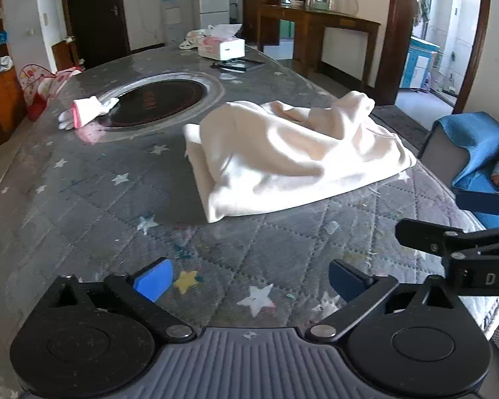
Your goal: Fold clothes
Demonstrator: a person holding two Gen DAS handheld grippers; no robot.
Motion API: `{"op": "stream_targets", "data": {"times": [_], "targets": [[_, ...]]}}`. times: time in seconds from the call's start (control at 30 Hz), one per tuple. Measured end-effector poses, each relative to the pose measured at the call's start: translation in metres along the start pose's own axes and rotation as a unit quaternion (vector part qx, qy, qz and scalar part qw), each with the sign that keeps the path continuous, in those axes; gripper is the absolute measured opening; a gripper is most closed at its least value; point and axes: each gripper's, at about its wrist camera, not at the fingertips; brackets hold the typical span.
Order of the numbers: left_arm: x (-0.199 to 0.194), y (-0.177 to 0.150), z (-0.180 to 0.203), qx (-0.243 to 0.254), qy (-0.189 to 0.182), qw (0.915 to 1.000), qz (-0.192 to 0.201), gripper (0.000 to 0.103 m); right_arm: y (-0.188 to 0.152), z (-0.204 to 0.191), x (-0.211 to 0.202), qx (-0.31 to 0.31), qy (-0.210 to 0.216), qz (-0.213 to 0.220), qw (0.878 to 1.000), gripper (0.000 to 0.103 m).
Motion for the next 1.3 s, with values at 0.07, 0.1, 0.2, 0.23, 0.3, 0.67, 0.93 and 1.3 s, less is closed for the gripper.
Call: {"op": "stream_targets", "data": {"times": [0.07, 0.1, 0.2, 0.23, 0.3, 0.67, 0.93, 1.3], "targets": [[0.000, -0.002, -0.001, -0.004, 0.000, 1.0000, -0.002, 0.103, -0.002, 0.000, 0.000, 0.000, -0.004, -0.001, 1.000, 0.103], [-0.001, -0.003, -0.001, -0.005, -0.001, 1.0000, -0.003, 0.103, -0.003, -0.001, 0.000, 0.000, -0.005, -0.001, 1.000, 0.103], [-0.001, -0.007, -0.002, -0.007, 0.002, 1.0000, -0.004, 0.103, -0.006, -0.002, 0.000, 0.000, -0.012, -0.004, 1.000, 0.103], [-0.001, -0.008, -0.001, -0.007, 0.003, 1.0000, -0.003, 0.103, -0.006, -0.003, 0.000, 0.000, -0.014, -0.005, 1.000, 0.103], [-0.001, -0.010, -0.001, -0.008, 0.007, 0.9999, -0.003, 0.103, -0.008, -0.004, 0.000, -0.001, -0.018, -0.008, 1.000, 0.103], [-0.001, -0.015, 0.002, -0.010, 0.028, 0.9995, -0.008, 0.103, -0.013, -0.007, 0.000, 0.003, -0.021, -0.015, 1.000, 0.103], [0.002, -0.017, 0.002, -0.016, 0.032, 0.9992, -0.015, 0.103, -0.016, -0.008, 0.002, 0.011, -0.026, -0.018, 0.999, 0.103], [0.007, -0.019, 0.000, -0.024, 0.038, 0.9987, -0.024, 0.103, -0.022, -0.008, 0.005, 0.055, -0.022, -0.017, 0.998, 0.103]]}}
Point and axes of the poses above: each gripper's, at about its wrist camera, not at the fingertips, and x roughly the way its jaws point, z to its right, y to its top, and after that the axes turned 10 degrees about -z, right-handed
